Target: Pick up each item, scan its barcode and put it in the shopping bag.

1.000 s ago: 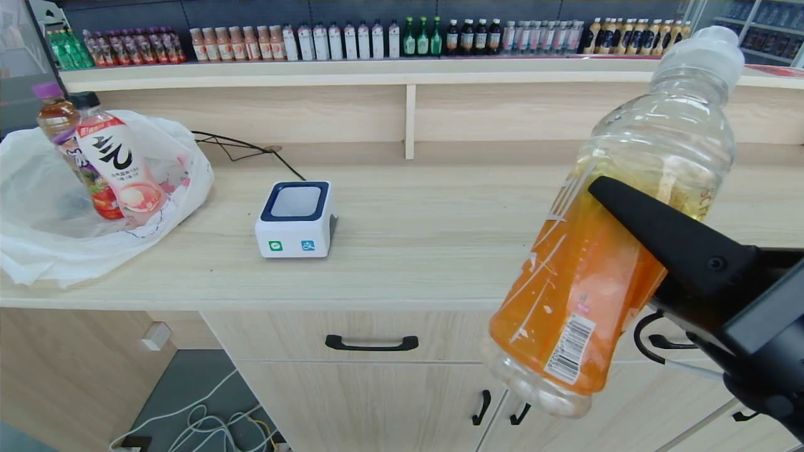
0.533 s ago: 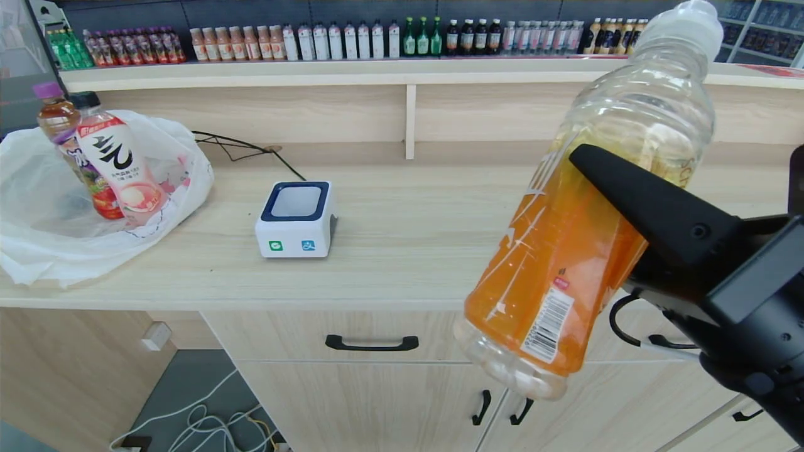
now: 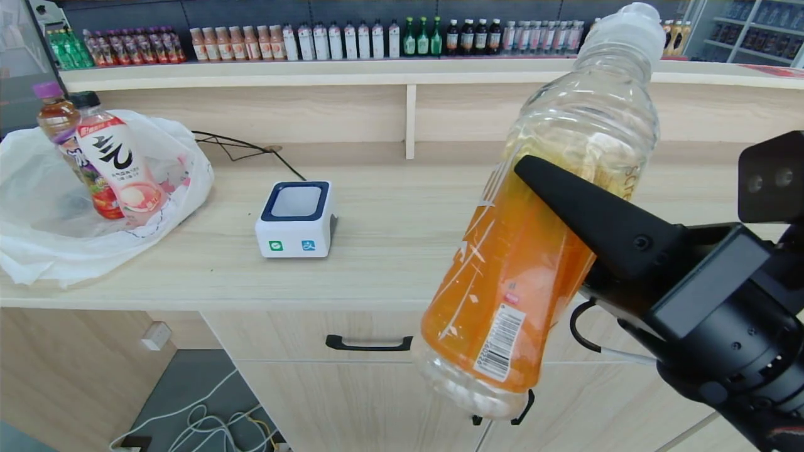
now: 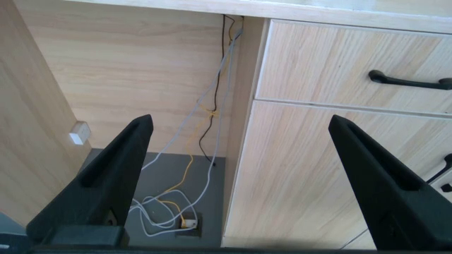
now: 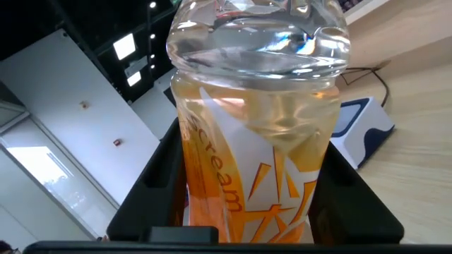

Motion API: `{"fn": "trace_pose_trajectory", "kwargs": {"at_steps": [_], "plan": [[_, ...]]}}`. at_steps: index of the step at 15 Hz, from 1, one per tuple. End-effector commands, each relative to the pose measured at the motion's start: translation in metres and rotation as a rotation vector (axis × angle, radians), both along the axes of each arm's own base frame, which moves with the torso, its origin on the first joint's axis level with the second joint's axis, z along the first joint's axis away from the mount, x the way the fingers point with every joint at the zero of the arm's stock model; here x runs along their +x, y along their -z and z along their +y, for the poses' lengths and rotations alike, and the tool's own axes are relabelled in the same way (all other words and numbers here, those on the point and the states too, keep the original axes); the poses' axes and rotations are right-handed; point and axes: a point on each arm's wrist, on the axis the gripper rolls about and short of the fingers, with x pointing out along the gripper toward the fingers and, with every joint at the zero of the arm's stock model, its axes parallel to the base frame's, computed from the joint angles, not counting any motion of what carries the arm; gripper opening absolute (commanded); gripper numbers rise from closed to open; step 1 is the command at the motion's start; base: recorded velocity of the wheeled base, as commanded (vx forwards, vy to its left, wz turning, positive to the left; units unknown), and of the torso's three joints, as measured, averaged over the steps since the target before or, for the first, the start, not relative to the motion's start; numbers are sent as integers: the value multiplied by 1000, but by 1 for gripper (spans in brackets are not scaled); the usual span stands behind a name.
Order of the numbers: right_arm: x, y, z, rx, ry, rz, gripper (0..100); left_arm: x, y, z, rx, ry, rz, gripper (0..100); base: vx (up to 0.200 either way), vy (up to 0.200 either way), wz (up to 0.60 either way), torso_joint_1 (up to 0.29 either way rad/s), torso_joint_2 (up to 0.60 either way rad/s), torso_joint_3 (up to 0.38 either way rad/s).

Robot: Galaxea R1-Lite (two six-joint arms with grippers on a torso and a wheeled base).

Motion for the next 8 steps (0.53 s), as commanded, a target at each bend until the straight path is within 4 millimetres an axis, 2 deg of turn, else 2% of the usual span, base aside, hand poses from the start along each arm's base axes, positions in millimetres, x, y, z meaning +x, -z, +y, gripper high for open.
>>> {"fn": "trace_pose_trajectory", "kwargs": {"at_steps": [1,8], "plan": [[1,1,1,-4,-2,4,0,0,0,0,0,0,0,100,0,0,0,0,0,0],[-3,1,5,-6,-20,1,0,0,0,0,0,0,0,100,0,0,0,0,0,0]]}}
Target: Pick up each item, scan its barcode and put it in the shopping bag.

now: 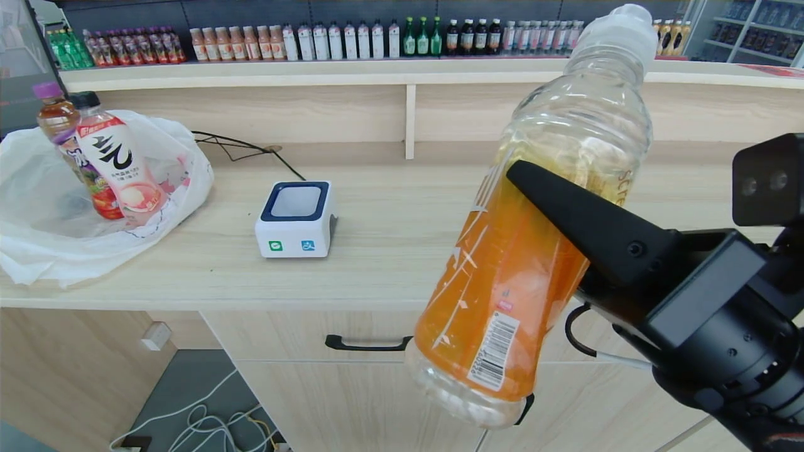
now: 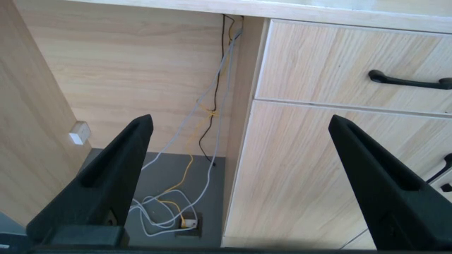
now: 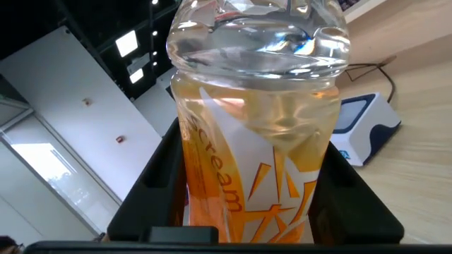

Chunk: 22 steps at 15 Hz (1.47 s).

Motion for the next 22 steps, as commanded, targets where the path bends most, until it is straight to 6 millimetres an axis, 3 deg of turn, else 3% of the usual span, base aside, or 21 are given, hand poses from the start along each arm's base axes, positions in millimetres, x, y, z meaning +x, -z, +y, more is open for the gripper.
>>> {"fn": "trace_pose_trajectory", "kwargs": {"at_steps": [1,10,17,22], "plan": [[-2,1,2,-2,-14,1,0,0,0,0,0,0,0,100,0,0,0,0,0,0],[-5,-4,4,-48,35,-98,0,0,0,0,0,0,0,100,0,0,0,0,0,0],[-18,-33,-14,-124,233,-389,0,0,0,0,0,0,0,100,0,0,0,0,0,0],[-28,-36,-34,-277,412,-396,0,0,0,0,0,0,0,100,0,0,0,0,0,0]]}}
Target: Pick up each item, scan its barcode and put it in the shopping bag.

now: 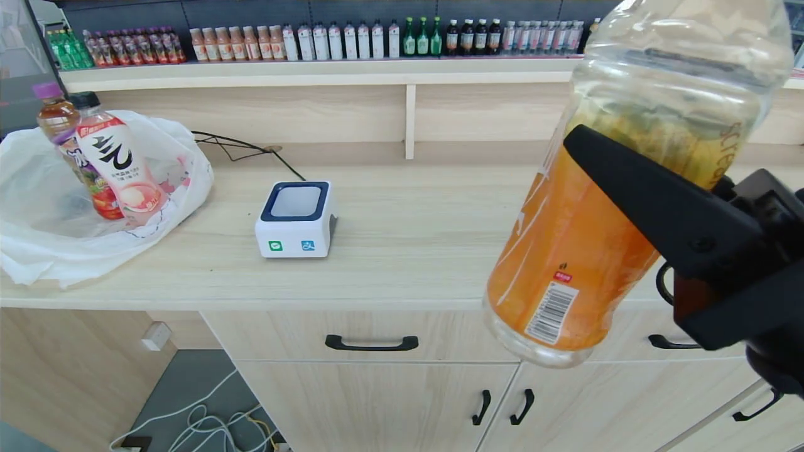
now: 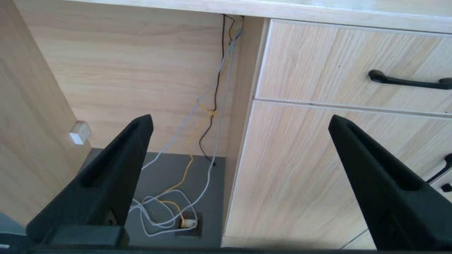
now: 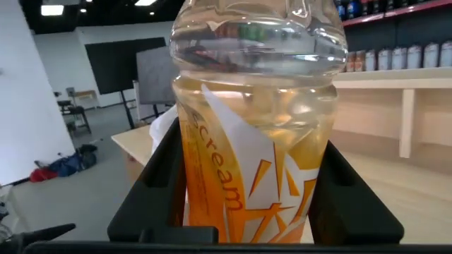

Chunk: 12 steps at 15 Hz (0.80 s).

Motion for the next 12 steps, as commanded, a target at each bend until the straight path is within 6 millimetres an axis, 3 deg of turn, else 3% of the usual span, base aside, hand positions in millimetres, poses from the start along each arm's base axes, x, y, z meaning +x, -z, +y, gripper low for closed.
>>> {"fn": "trace_pose_trajectory", "kwargs": {"at_steps": [1,3,6,9,12], "plan": [[-4,-3,-15,15,77,-14,0,0,0,0,0,1,-1,100,0,0,0,0,0,0],[7,6,-20,-14,147,9,0,0,0,0,0,0,-1,100,0,0,0,0,0,0],[14,38,-30,-103,222,49,0,0,0,0,0,0,-1,100,0,0,0,0,0,0],[24,36,-26,-90,238,53,0,0,0,0,1,1,-1,100,0,0,0,0,0,0],[43,49,-20,-136,280,95,0,0,0,0,-2,0,-1,100,0,0,0,0,0,0]]}}
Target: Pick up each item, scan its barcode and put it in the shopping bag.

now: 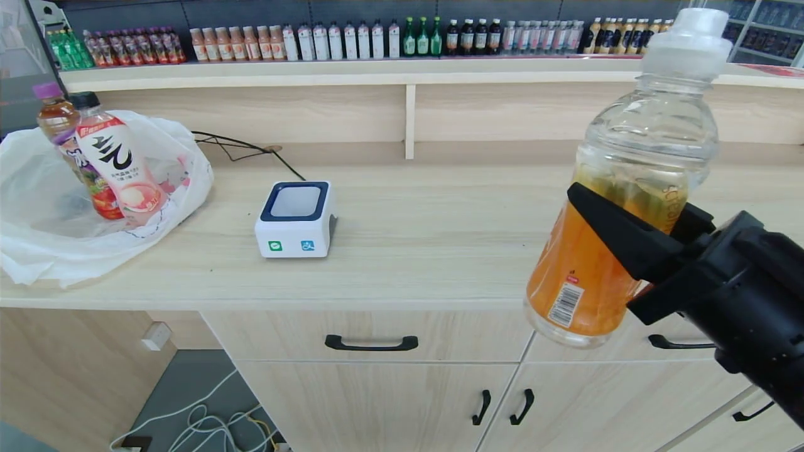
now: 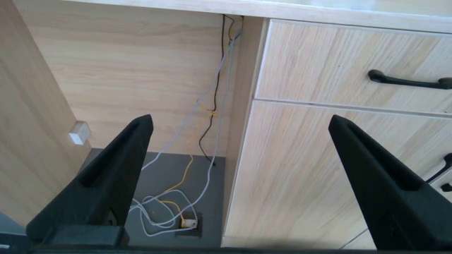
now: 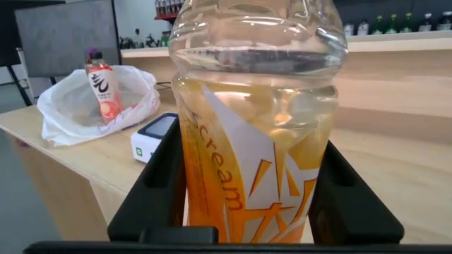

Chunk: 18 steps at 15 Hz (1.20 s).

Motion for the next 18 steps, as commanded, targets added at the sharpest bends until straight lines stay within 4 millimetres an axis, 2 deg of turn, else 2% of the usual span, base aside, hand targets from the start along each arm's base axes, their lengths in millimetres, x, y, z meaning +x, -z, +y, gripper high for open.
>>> {"fn": "trace_pose_trajectory", "kwargs": {"at_steps": [1,3,6,18], "plan": [[22,20,7,-60,49,60,0,0,0,0,-1,0,-1,100,0,200,0,2,7,17],[30,25,8,-68,67,66,0,0,0,0,-1,0,-1,100,0,200,0,0,5,7],[27,20,6,-55,67,45,0,0,0,0,-2,0,-1,100,0,200,0,-1,1,5],[10,27,-10,-62,115,66,0,0,0,0,-5,0,-1,100,0,200,0,3,2,2]]}}
